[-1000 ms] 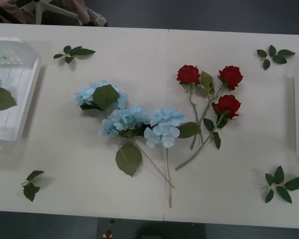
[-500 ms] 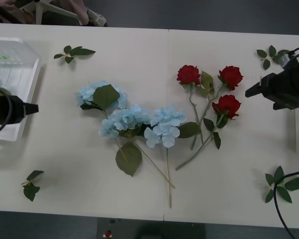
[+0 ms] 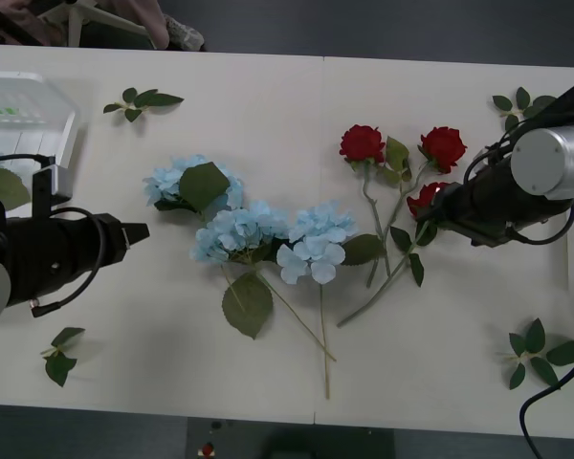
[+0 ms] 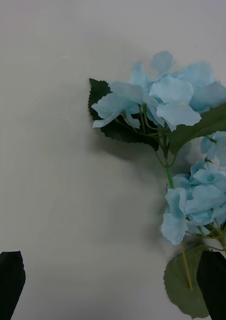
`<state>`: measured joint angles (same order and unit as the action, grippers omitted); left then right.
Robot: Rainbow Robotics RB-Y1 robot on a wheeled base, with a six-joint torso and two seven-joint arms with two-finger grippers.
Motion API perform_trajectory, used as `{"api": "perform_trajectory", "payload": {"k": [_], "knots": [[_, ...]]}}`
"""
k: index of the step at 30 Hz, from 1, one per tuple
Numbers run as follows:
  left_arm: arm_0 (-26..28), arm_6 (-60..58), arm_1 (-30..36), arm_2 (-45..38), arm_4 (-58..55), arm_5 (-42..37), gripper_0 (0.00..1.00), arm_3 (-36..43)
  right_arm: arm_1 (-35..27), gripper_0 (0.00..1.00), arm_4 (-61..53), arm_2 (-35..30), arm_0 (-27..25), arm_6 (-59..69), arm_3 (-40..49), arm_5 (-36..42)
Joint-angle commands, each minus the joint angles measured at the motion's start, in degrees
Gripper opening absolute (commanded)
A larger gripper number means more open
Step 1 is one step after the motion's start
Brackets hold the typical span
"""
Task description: Put the red flowers into the right box and the blue flowers into the left box
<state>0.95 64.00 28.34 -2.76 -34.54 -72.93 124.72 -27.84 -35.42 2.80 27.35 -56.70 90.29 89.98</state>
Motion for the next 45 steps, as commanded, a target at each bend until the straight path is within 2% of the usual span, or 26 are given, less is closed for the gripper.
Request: {"api": "perform_trajectory", "payload": {"k": [1,20,29,31,32,36,41,45], "knots": [[-3.94,-2.57,0.04,2.5,1.23,0.51,1.0,-2.47,1.12,1.0,1.31,0.54,0.51,3.7,1.38,-0.95],[-20.47,-4.5,-1.1,9.97,0.88,0.6,1.0,-23.39,4.81,1.0,8.78,4.67,0.6,5.02,-4.07,-5.78],[-25.04,-5.29,-2.59,11.46,0.79,3.85,1.0,-29.98,5.96,0.99,10.28,5.46,0.51,5.02,-5.83,-6.93],[-26.18,-5.29,-2.94,11.9,0.7,5.43,1.0,-32.26,6.04,0.91,10.72,5.72,0.51,5.02,-5.83,-6.93],[-26.88,-5.38,-3.12,12.25,0.79,6.57,1.0,-33.58,6.13,0.83,10.98,5.9,0.42,5.02,-5.83,-6.93],[-28.9,-5.38,-3.82,13.48,1.32,9.39,1.0,-38.06,6.22,0.41,12.12,6.25,-0.02,5.02,-5.74,-7.01],[-31.72,-5.38,-3.82,16.03,1.67,9.83,1.0,-41.84,6.22,0.07,12.74,6.34,-0.9,4.58,-5.83,-7.81],[-33.21,-5.47,-3.73,17.35,1.85,9.83,1.0,-43.95,6.22,0.0,13.36,6.34,-1.07,4.23,-5.83,-8.07]]}}
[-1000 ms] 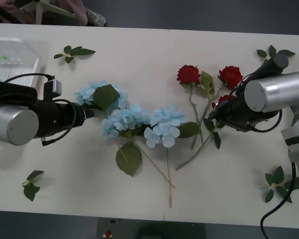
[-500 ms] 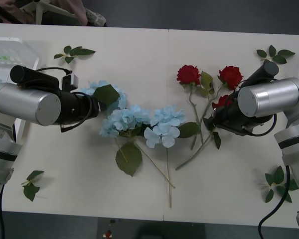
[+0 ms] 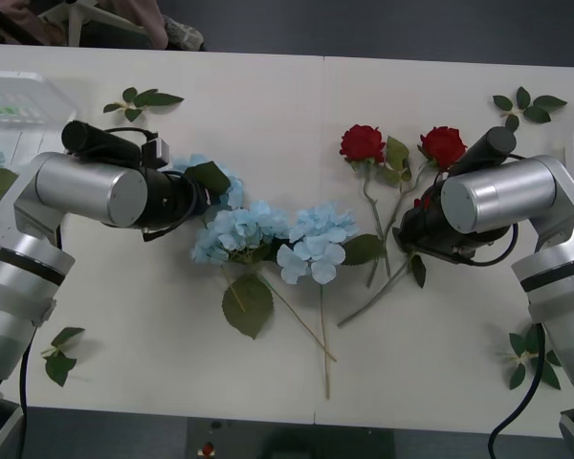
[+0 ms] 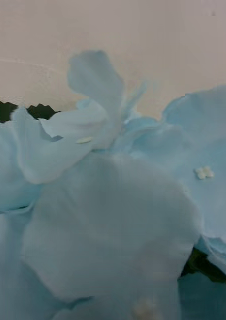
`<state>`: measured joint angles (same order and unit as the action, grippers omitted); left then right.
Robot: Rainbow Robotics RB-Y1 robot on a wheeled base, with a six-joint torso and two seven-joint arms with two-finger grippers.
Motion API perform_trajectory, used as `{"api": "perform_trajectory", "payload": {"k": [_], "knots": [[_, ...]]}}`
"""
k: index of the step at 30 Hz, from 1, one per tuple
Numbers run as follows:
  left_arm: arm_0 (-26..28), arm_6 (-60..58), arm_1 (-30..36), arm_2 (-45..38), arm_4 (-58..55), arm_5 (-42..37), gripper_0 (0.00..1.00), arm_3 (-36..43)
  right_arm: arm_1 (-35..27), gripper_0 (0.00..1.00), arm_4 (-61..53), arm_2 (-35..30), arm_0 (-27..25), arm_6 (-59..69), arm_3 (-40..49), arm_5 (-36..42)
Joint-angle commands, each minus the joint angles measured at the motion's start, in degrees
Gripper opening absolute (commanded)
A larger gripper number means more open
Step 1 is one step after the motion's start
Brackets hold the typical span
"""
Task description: Put the red flowers into the right box and the blue flowers into the left box
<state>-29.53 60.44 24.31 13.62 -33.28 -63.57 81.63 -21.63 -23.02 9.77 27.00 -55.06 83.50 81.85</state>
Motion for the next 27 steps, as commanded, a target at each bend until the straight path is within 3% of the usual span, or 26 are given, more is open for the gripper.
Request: {"api": "perform_trajectory", "payload": {"k": [1,9,14,15,17,18,20,27], "knots": [[-2.82,-1.82,0.21,1.14,0.68,0.55,1.0,-1.21,0.09,0.0,1.05,-0.63,-0.72,2.5,0.97,0.06],[-3.26,-1.55,0.21,3.51,2.08,1.34,1.0,-2.36,-0.87,0.0,1.14,-0.72,-0.63,2.24,3.16,0.42],[-3.26,-1.2,0.3,4.13,2.7,1.52,0.98,-2.8,-4.74,0.0,0.43,-1.51,-0.72,2.15,9.49,4.02],[-3.26,-1.2,0.3,4.22,2.79,1.69,0.92,-2.8,-5.27,0.0,0.34,-1.78,-0.72,2.15,10.2,4.63],[-3.26,-1.2,0.3,4.92,3.23,2.22,0.56,-2.88,-7.64,0.0,-1.24,-3.27,-0.55,1.8,12.83,6.83],[-3.26,-1.2,0.3,4.92,3.31,2.31,0.47,-2.88,-8.26,0.0,-1.68,-3.71,-0.55,1.71,13.36,7.18],[-3.26,-1.2,0.3,5.01,3.75,2.22,0.14,-2.88,-10.72,0.0,-3.61,-5.73,-0.46,1.27,15.56,8.85],[-3.26,-1.12,0.47,5.01,4.54,2.22,0.0,-2.88,-17.92,0.0,-8.71,-12.94,-0.28,-0.4,18.19,11.4]]}}
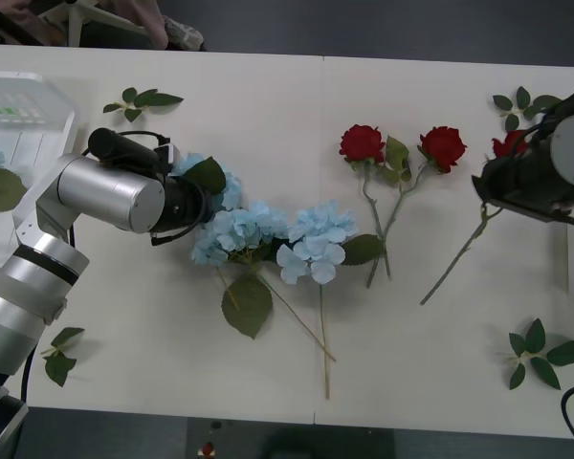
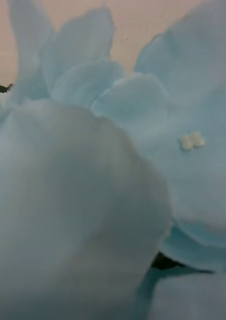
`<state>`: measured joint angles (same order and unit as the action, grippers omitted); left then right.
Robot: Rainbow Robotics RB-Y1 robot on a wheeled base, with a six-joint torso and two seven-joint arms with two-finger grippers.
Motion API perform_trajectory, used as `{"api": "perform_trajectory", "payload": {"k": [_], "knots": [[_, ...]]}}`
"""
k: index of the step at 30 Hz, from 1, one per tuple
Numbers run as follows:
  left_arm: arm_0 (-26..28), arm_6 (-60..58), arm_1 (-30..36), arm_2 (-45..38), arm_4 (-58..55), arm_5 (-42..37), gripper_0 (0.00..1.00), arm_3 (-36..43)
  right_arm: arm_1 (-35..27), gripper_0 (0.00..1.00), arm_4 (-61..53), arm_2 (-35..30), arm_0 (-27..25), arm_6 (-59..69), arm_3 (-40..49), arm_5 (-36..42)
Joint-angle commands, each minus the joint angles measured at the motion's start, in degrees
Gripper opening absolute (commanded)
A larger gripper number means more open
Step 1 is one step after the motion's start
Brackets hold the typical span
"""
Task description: Put the red flowers into the right box and the blue flowers into the left box
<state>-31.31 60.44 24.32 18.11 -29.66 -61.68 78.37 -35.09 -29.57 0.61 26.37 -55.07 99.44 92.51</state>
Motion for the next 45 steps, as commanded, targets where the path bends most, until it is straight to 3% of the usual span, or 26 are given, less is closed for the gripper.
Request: {"api": "perform_trajectory", "payload": {"k": [1,9,15,21,27,35,37,39,42,45], "knots": [[-1.47,-1.12,0.47,0.44,1.01,0.34,0.0,0.38,-5.17,0.0,-2.51,-4.48,0.35,-0.56,2.25,0.83],[-1.47,-0.68,2.23,0.44,1.62,0.78,0.0,1.17,-12.37,0.0,-2.68,-15.64,0.35,-14.36,-2.41,0.74],[-1.56,-0.68,6.45,0.44,0.57,-1.25,0.0,5.39,-17.12,0.0,-0.84,-21.79,0.35,-29.3,-12.96,-6.55],[-2.35,-0.24,15.68,-1.41,-6.2,-10.03,0.0,14.09,-20.37,0.0,-1.54,-22.05,1.93,-38.71,-27.55,-18.95],[-2.53,3.72,24.55,-7.03,-14.2,-21.46,0.0,21.21,-20.55,0.0,-2.24,-22.41,4.66,-45.56,-38.8,-24.57],[-2.53,24.64,35.8,-17.14,-17.45,-31.83,0.0,18.66,-20.02,0.01,-2.59,-20.56,4.66,-47.41,-42.58,-27.29],[-2.53,28.85,36.86,-18.99,-17.01,-32.36,0.0,16.82,-20.02,0.05,-2.59,-20.56,4.66,-47.41,-42.58,-27.38],[-2.53,35.01,38.26,-21.54,-15.34,-32.27,0.0,12.95,-20.02,0.28,-2.59,-20.56,4.66,-47.41,-42.58,-27.29],[-2.44,42.13,38.44,-24.7,-12.53,-30.16,0.0,7.59,-20.02,0.69,-2.68,-20.56,4.66,-47.59,-42.49,-27.29],[-2.44,46.78,38.53,-25.93,-9.19,-27.44,0.0,3.9,-20.02,0.77,-3.03,-20.56,4.66,-47.67,-41.79,-26.68]]}}
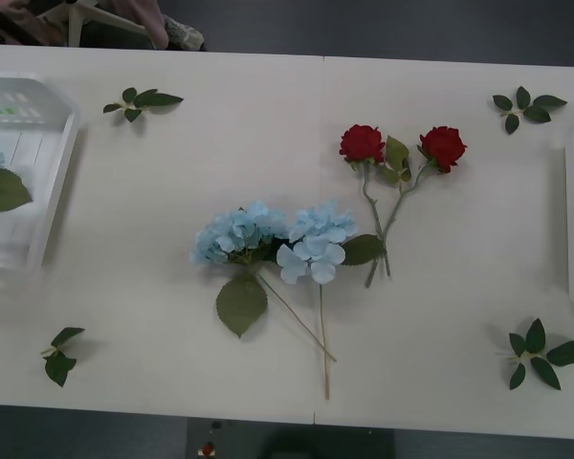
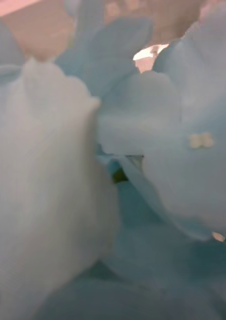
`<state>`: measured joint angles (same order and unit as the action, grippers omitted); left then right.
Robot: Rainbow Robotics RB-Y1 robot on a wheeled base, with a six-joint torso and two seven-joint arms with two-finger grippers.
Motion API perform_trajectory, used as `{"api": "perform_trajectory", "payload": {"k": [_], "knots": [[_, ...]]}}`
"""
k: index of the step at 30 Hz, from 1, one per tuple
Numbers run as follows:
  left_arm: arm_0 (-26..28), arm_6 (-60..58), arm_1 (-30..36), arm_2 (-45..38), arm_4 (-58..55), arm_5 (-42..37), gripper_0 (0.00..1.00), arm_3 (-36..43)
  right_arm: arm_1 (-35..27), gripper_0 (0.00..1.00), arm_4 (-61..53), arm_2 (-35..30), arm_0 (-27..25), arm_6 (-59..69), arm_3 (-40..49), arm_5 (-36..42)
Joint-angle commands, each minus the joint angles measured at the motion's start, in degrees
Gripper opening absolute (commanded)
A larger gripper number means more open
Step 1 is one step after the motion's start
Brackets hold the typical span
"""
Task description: Put the red flowers into the right box and the blue flowers into the left box
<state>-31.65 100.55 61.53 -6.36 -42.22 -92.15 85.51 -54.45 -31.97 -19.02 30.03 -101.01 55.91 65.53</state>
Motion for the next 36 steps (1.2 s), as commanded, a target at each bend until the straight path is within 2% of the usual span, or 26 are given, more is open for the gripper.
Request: {"api": "perform_trajectory", "payload": {"k": [1,6,10,12,13,16,21,26,27,31,36], "knots": [[-2.1,8.26,1.23,-1.46,5.65,4.52,0.0,-5.0,-0.66,0.77,-0.81,-0.93,1.0,-1.47,2.98,1.62],[-2.1,9.49,1.32,-1.55,7.15,6.11,0.01,-10.27,-0.57,0.77,-1.43,-1.54,2.4,-0.33,7.72,8.83],[-1.31,9.67,1.23,-1.46,6.88,7.42,0.03,-13.79,1.1,0.78,-3.62,-2.42,5.92,1.96,8.95,16.47],[-0.17,9.84,1.23,-1.46,5.65,8.83,0.27,-15.02,2.86,0.77,-5.29,-2.51,7.94,4.86,9.75,20.52],[0.62,9.93,1.23,-1.55,4.77,9.8,0.35,-15.46,3.82,0.77,-5.91,-2.51,8.47,6.62,10.71,22.01],[2.29,10.11,1.23,-1.55,3.72,11.91,0.48,-15.37,6.9,0.77,-6.17,-2.51,8.82,10.75,14.23,24.65],[3.61,10.55,1.23,-1.73,2.05,12.87,0.58,-15.37,13.67,0.77,-5.29,-2.42,8.82,17.69,21.61,28.78],[3.52,11.08,1.23,-2.25,1.08,12.43,0.62,-15.46,18.59,0.77,-4.41,-1.81,8.82,21.65,25.13,30.36],[3.61,11.51,1.23,-2.52,-0.94,12.52,0.67,-15.37,21.4,0.77,-3.71,-0.58,8.82,24.28,26.44,30.45],[3.7,12.57,1.49,-3.57,-5.33,12.43,0.79,-15.37,25.09,0.77,-0.46,2.59,8.82,27.01,28.47,30.36],[3.7,13.71,2.19,-5.16,-11.84,10.68,0.85,-15.37,29.58,0.77,2.26,5.75,8.82,31.05,29.61,29.48]]}}
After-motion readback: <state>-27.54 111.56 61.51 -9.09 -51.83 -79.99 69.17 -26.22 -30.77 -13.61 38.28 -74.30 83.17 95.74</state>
